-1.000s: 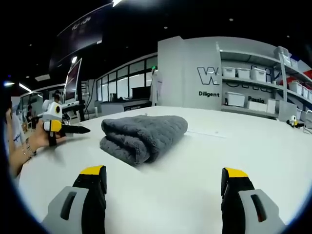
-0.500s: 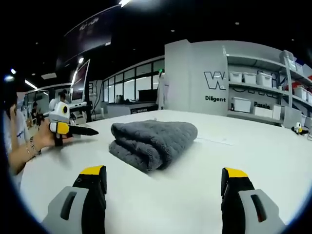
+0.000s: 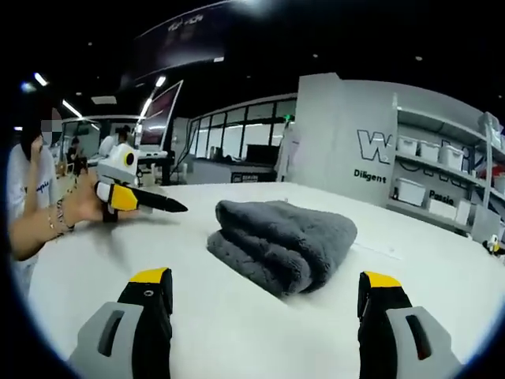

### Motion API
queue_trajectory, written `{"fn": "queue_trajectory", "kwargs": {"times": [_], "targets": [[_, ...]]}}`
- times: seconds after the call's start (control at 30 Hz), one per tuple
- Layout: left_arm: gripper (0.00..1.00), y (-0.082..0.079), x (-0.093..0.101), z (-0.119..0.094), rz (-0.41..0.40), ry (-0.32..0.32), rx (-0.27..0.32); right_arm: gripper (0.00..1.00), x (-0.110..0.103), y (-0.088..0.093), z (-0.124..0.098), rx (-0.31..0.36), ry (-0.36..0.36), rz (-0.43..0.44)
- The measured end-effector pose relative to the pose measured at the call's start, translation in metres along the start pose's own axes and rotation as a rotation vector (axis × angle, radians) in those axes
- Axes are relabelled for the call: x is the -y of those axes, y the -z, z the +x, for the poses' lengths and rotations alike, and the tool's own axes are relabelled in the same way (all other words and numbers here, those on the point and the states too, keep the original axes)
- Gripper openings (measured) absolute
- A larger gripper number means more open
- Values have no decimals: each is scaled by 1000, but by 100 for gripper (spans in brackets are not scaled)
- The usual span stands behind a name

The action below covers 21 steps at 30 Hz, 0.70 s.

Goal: Open the folded towel by lifting each exposed corner and separating the folded layers until the towel lies flat within the target outline without major curled edges

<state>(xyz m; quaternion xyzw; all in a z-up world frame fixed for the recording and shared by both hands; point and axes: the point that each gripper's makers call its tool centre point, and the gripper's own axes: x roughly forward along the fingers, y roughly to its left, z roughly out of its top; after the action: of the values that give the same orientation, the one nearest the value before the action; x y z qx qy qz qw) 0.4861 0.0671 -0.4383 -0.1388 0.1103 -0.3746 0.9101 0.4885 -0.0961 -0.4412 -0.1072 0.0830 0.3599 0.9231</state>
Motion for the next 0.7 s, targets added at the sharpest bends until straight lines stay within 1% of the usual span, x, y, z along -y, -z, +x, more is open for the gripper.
{"fn": "queue_trajectory", "kwargs": {"times": [0.1, 0.2, 0.3, 0.43, 0.53, 0.7], "targets": [[97, 0, 1, -1, 8, -5, 2, 100, -4, 2, 4, -11, -15, -11], [97, 0, 0, -1, 21, -14, -2, 100, -6, 2, 5, -17, -15, -26], [97, 0, 2, -3, 32, -20, 1, 99, -6, -2, 7, -7, -18, -36], [97, 1, 3, -6, 31, -22, 1, 99, -8, -10, 9, 14, -22, -24], [97, -1, -4, -8, 40, -41, -2, 99, -7, -12, 11, 8, -12, -50], [97, -6, -9, -13, 49, -64, 4, 99, -8, -11, 14, -15, -12, -68]]}}
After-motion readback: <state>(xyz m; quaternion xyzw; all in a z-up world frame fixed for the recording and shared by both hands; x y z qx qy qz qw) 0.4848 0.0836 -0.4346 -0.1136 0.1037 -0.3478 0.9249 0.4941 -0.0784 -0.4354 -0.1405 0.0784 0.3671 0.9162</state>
